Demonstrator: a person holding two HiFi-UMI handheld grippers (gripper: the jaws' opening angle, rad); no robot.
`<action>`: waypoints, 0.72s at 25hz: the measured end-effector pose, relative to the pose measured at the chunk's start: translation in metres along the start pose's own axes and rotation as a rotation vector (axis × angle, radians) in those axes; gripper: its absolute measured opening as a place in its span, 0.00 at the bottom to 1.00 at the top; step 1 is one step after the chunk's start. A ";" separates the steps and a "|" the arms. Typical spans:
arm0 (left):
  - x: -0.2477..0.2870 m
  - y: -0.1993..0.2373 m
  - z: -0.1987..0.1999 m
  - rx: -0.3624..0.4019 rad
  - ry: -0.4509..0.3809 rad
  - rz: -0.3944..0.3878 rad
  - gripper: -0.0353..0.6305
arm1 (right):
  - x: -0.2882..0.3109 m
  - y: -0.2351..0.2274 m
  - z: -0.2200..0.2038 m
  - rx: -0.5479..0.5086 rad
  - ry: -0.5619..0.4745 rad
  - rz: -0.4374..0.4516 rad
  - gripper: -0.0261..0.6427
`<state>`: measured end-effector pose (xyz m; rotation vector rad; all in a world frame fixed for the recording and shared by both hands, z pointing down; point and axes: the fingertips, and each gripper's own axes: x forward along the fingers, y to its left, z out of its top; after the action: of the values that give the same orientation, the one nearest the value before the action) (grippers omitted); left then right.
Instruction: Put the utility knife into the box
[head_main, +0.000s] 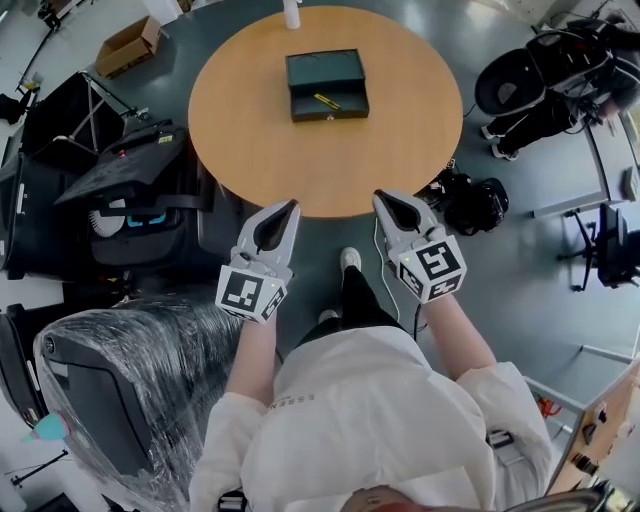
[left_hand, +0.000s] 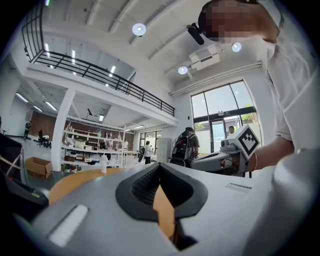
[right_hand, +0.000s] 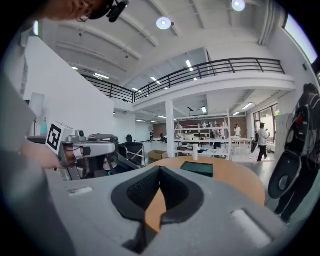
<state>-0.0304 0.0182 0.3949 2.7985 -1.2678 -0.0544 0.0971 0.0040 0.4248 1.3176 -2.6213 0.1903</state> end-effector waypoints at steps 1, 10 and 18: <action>-0.010 -0.007 -0.002 -0.001 -0.004 -0.003 0.07 | -0.008 0.009 -0.001 -0.006 0.002 0.015 0.03; -0.065 -0.049 -0.020 -0.050 0.019 -0.005 0.07 | -0.055 0.049 -0.006 -0.018 -0.008 0.000 0.03; -0.060 -0.070 -0.002 -0.037 -0.010 0.021 0.07 | -0.079 0.051 -0.005 -0.031 -0.019 0.031 0.03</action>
<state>-0.0168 0.1096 0.3917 2.7570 -1.2844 -0.0903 0.1030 0.0971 0.4101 1.2753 -2.6504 0.1420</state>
